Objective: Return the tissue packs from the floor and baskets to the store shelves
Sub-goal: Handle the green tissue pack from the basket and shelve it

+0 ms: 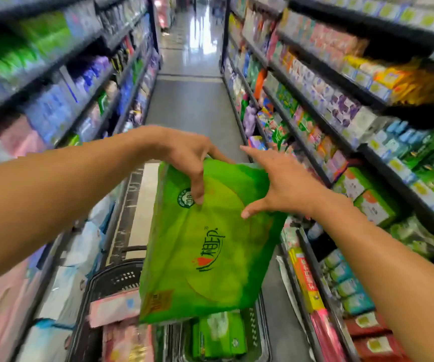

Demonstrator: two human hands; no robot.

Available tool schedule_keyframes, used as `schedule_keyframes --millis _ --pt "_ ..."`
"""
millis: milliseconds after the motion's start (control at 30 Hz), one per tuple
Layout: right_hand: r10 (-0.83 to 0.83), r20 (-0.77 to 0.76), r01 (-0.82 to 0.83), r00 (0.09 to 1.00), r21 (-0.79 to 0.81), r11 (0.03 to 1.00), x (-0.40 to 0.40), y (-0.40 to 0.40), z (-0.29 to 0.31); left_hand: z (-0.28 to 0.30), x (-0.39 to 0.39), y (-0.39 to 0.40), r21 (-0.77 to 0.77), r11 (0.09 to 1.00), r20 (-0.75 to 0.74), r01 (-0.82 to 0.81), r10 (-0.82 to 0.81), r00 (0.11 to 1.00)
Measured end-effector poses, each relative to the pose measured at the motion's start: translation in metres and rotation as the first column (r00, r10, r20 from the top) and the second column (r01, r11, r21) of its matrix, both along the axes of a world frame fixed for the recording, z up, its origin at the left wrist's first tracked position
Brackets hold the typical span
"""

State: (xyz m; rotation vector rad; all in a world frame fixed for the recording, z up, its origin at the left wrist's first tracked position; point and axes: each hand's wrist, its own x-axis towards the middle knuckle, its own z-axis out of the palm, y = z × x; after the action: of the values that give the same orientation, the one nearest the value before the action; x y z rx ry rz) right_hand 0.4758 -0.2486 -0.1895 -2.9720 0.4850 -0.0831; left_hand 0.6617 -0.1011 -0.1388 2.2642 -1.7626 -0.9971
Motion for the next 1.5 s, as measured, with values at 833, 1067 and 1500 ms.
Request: schedule_keyframes --millis 833,1067,1500 --pt "0.443 0.728 -0.814 0.523 0.272 0.514 0.063 0.266 0.147 0.009 -0.171 0.433 -0.697 -0.394 -0.402 -0.599 0.906 -0.129" --pt "0.205 0.805 -0.827 0.557 0.56 0.046 0.047 0.35 0.194 0.019 -0.243 0.538 -0.369 -0.702 -0.839 -0.609 0.534 -0.108" --pt "0.33 0.835 -0.817 0.441 0.525 -0.237 0.022 0.57 0.166 0.096 -0.411 0.709 -0.718 -0.662 -0.632 -0.213 0.749 -0.199"
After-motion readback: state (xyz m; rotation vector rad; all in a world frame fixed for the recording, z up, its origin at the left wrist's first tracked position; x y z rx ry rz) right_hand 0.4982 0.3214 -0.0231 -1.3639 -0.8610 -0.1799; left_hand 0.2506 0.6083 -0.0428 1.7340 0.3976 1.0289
